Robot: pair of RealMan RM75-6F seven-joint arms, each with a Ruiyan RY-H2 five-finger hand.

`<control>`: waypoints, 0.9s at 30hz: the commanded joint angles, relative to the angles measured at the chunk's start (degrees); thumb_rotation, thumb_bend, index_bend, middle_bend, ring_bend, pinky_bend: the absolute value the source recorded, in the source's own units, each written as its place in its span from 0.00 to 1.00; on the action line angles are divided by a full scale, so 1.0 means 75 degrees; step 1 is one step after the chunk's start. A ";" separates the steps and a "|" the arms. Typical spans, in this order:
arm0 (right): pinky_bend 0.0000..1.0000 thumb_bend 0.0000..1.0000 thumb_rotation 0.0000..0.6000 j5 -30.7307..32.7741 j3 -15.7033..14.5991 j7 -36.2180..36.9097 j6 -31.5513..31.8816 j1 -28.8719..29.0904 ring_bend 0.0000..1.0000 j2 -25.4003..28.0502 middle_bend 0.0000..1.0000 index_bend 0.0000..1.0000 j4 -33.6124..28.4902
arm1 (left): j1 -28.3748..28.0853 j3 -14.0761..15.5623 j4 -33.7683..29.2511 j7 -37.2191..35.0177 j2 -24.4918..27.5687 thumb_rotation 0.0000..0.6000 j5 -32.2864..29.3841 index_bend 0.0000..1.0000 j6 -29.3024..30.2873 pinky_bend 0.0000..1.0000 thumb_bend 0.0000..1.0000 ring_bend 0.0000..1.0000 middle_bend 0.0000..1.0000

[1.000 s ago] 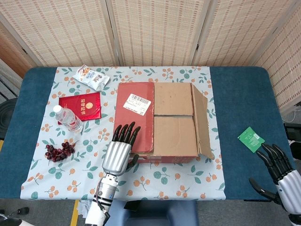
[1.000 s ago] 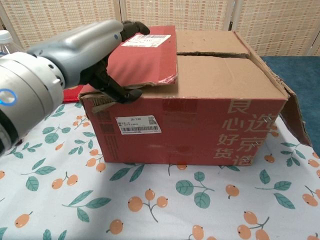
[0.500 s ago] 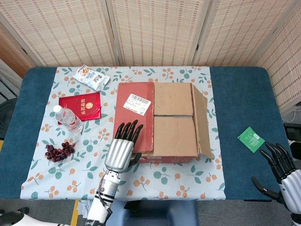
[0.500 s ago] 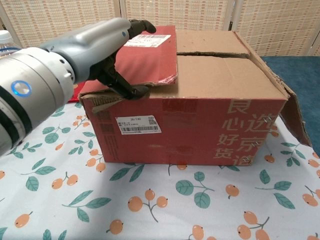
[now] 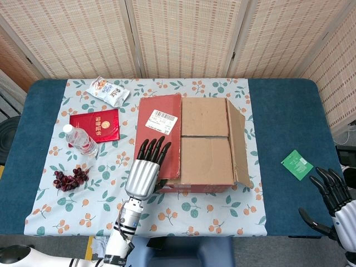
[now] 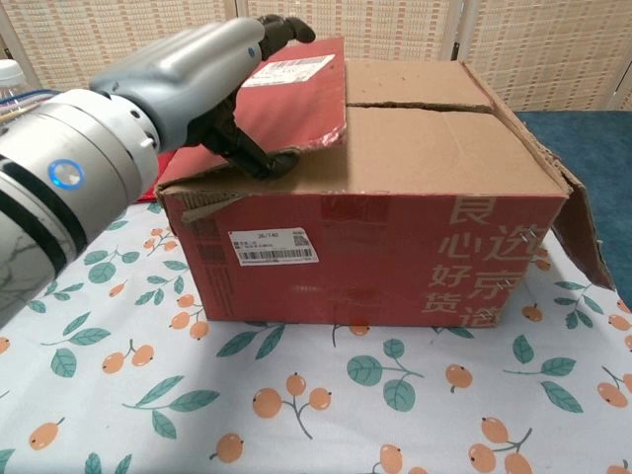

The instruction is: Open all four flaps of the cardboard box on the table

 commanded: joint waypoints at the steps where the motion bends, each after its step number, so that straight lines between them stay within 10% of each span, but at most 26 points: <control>1: 0.00 0.37 1.00 -0.0001 -0.0001 -0.0014 -0.0016 -0.0002 0.00 -0.0003 0.00 0.00 -0.0007 | -0.0043 0.0192 0.0108 -0.0038 -0.0014 1.00 0.0437 0.00 0.0238 0.00 0.38 0.00 0.00; 27: 0.00 0.37 1.00 -0.0193 -0.0098 -0.0650 -0.0509 0.0087 0.00 -0.0184 0.00 0.00 -0.0249 | 0.1003 0.0581 0.1469 0.1711 0.1515 1.00 0.4433 0.00 0.2430 0.00 0.38 0.00 0.00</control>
